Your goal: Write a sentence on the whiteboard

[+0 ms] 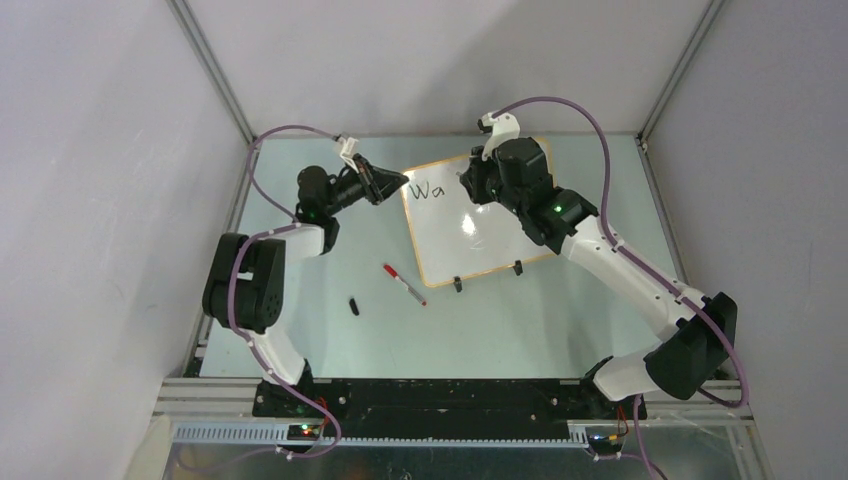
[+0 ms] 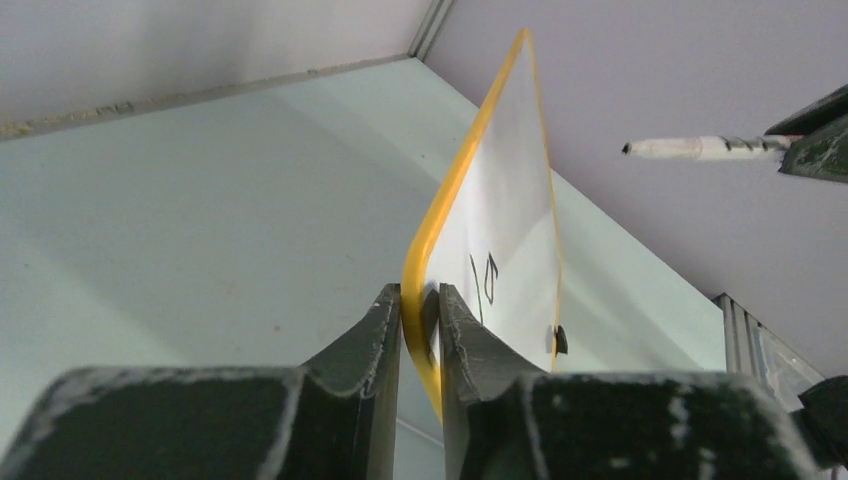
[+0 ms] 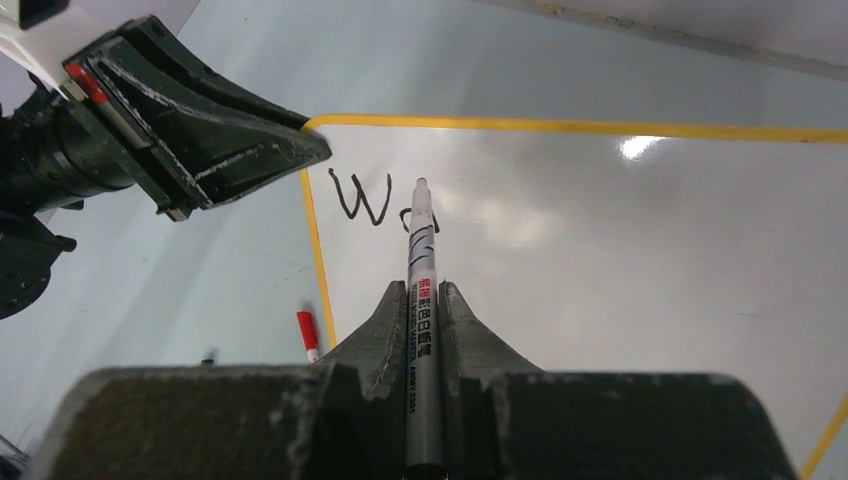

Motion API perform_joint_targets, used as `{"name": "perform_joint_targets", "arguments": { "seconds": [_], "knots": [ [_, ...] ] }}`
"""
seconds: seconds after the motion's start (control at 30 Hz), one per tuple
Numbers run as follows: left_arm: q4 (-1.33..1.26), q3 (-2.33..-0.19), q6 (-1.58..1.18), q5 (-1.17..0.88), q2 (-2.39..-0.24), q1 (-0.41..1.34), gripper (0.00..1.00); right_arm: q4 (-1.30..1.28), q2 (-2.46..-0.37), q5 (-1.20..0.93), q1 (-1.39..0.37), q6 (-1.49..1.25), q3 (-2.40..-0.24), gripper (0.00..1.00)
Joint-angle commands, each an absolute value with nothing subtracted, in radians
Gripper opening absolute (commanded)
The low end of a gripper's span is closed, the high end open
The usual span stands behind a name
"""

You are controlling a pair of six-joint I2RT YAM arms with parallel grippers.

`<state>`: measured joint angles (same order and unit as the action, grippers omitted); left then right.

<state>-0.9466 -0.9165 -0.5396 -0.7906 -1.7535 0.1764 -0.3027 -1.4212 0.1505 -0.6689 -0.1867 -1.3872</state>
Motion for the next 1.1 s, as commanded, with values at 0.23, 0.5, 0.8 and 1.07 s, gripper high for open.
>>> {"name": "perform_joint_targets", "arguments": {
  "seconds": [0.23,0.5,0.8,1.07],
  "knots": [
    [-0.95,-0.866,-0.52,-0.783,-1.734,0.201,0.35,-0.25,-1.387,0.162,-0.674,-0.176,-1.382,0.0],
    [-0.971,-0.871,-0.538,-0.782,-1.747,0.2,0.35,-0.262,-1.398,0.17,-0.661,-0.169,-1.387,0.0],
    [-1.0,-0.873,-0.561,-0.798,-1.752,0.199,0.38,-0.33,-1.474,0.149,-0.66,-0.174,-1.441,0.0],
    [-1.284,-0.863,-0.778,-0.85,-1.82,0.17,0.43,-0.326,-1.476,0.148,-0.661,-0.174,-1.429,0.0]
  ]
}}
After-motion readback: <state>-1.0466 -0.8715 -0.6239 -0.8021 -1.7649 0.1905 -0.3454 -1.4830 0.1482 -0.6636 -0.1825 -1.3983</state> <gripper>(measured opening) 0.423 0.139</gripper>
